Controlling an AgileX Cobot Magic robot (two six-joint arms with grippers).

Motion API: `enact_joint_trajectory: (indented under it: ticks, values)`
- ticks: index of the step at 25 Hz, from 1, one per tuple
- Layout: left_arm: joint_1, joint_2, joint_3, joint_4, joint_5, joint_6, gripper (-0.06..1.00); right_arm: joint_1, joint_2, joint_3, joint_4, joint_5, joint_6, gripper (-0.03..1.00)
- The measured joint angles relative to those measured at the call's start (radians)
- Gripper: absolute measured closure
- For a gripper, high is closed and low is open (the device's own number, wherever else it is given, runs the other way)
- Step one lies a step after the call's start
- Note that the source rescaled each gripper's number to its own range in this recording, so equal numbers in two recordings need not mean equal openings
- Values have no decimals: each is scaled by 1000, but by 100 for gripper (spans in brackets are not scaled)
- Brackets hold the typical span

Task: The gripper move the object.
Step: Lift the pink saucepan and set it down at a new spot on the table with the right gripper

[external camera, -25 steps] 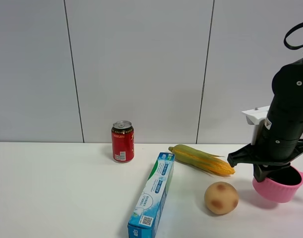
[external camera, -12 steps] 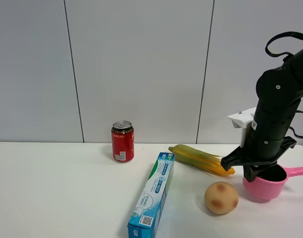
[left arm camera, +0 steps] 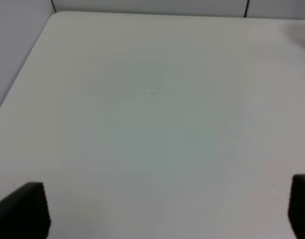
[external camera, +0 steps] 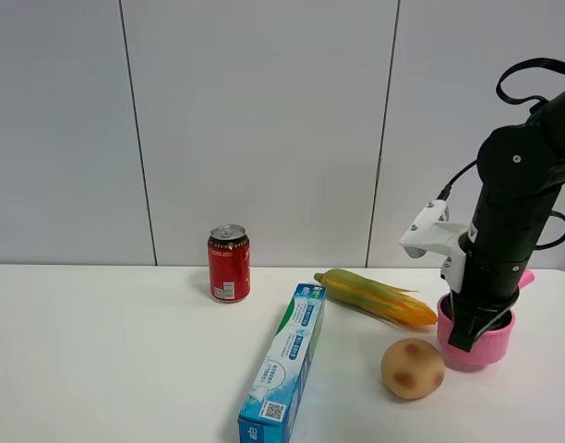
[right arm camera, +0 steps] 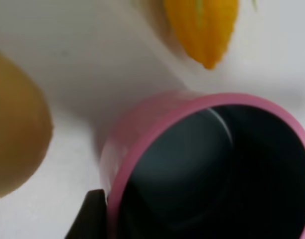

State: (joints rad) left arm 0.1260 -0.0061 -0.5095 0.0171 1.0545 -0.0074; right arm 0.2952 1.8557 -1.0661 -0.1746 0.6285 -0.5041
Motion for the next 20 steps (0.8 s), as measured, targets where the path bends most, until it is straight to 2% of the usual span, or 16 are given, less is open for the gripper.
enact_joint_trajectory:
  ticks: [4, 8, 14, 20]
  values:
    - [0, 0, 0, 0, 0, 0, -6, 0, 0, 0, 34, 3, -139, 97]
    - [0, 0, 0, 0, 0, 0, -6, 0, 0, 0, 58, 20, -203, 97]
    - [0, 0, 0, 0, 0, 0, -6, 0, 0, 0, 64, 103, -322, 97]
    - [0, 0, 0, 0, 0, 0, -6, 0, 0, 0, 64, 150, -366, 97]
